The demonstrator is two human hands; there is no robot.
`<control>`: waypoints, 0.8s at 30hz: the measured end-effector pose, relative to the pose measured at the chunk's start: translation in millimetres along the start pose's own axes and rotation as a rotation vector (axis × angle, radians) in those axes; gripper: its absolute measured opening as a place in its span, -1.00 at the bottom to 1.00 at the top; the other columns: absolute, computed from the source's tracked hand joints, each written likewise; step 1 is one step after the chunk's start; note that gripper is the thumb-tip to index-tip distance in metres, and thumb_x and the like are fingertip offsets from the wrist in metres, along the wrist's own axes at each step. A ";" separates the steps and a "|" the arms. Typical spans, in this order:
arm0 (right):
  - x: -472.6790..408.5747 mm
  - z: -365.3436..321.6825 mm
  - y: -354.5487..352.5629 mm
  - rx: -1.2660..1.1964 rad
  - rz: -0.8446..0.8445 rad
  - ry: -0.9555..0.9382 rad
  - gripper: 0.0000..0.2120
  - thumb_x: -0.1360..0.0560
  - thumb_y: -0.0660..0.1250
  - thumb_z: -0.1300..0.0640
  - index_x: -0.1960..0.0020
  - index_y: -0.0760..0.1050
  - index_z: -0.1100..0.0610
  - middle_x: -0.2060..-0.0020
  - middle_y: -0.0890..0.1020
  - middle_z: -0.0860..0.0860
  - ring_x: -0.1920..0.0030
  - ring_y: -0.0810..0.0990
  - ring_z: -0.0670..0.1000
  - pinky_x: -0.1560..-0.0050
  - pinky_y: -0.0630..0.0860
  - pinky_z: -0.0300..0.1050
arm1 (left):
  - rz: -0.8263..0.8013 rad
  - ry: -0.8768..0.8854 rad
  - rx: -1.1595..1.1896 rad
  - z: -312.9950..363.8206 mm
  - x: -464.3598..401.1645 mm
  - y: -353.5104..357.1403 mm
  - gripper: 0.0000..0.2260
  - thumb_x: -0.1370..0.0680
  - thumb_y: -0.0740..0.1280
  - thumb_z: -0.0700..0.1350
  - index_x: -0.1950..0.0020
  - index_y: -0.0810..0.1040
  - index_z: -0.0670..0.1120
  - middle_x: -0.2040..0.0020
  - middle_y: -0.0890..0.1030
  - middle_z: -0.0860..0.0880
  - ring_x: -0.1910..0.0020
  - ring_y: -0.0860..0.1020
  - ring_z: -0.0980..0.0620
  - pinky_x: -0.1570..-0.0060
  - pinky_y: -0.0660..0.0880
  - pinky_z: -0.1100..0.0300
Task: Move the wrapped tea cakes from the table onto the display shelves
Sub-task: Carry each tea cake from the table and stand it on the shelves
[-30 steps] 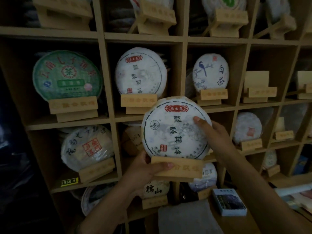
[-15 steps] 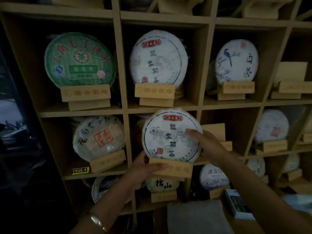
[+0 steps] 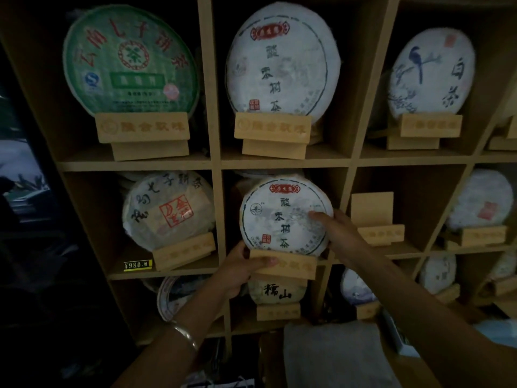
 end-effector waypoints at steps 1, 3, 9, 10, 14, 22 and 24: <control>-3.8 1.3 1.8 -0.008 0.010 0.001 -0.80 -0.57 0.35 0.10 -0.19 0.52 0.06 -0.03 0.66 -0.02 0.04 0.63 -0.06 0.15 0.56 -0.16 | 0.008 0.002 0.017 -0.6 -4.5 -3.1 -0.43 -0.31 0.60 -0.19 -0.26 0.53 0.05 -0.13 0.65 0.02 0.01 0.63 0.11 0.36 0.58 0.32; -11.2 3.3 5.2 -0.015 0.035 -0.002 -0.64 -0.57 0.35 0.10 -0.33 0.43 0.14 -0.15 0.60 0.05 -0.02 0.61 -0.01 0.07 0.57 -0.09 | 0.032 0.008 0.041 -0.9 -13.7 -10.7 -0.47 -0.31 0.60 -0.17 -0.22 0.55 0.07 -0.12 0.65 0.04 0.00 0.64 0.09 0.33 0.60 0.28; -26.5 11.4 17.7 -0.021 0.034 -0.009 -0.53 -0.56 0.36 0.14 -0.43 0.35 0.17 -0.29 0.55 0.14 -0.25 0.55 0.17 -0.30 0.49 0.22 | 0.091 0.067 0.000 -1.5 -39.6 -24.9 -0.45 -0.28 0.61 -0.21 -0.18 0.54 0.11 -0.16 0.64 0.03 -0.10 0.61 0.03 0.07 0.61 0.13; -28.0 12.7 19.7 -0.018 0.036 -0.017 -0.53 -0.56 0.36 0.15 -0.43 0.34 0.17 -0.29 0.55 0.14 -0.25 0.55 0.16 -0.30 0.49 0.22 | 0.092 0.067 0.001 -3.1 -43.1 -26.2 -0.44 -0.29 0.60 -0.21 -0.20 0.52 0.11 -0.16 0.63 0.04 -0.09 0.60 0.05 0.10 0.60 0.16; -32.8 14.1 27.6 0.002 0.023 -0.063 -0.51 -0.56 0.36 0.16 -0.45 0.31 0.17 -0.29 0.54 0.09 -0.27 0.54 0.11 -0.28 0.51 0.09 | 0.125 0.057 -0.048 -9.5 -51.0 -28.4 -0.22 -0.19 0.60 -0.06 -0.38 0.43 0.04 -0.20 0.60 0.01 -0.16 0.55 -0.01 -0.10 0.55 0.08; -38.5 18.4 25.6 0.021 0.053 -0.095 -0.54 -0.57 0.35 0.11 -0.41 0.30 0.13 -0.18 0.52 -0.01 -0.13 0.53 -0.03 -0.02 0.51 -0.21 | 0.237 0.106 -0.144 -9.8 -55.2 -31.4 -0.26 -0.41 0.53 -0.08 -0.50 0.25 0.02 -0.05 0.53 0.15 -0.06 0.52 0.08 0.10 0.47 0.23; -39.1 19.0 25.6 0.034 0.062 -0.098 -0.55 -0.58 0.34 0.09 -0.40 0.29 0.11 -0.19 0.50 -0.02 -0.14 0.51 -0.04 -0.02 0.50 -0.22 | 0.283 0.119 -0.172 -7.7 -51.3 -31.3 -0.23 -0.40 0.53 -0.06 -0.51 0.22 0.03 -0.03 0.50 0.19 0.02 0.49 0.15 0.18 0.42 0.29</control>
Point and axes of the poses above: each hand's wrist, its own x-axis away from the middle knuckle, its own y-axis out of the palm, z = x × y, the point moved 7 cm from there along -x, towards the middle knuckle
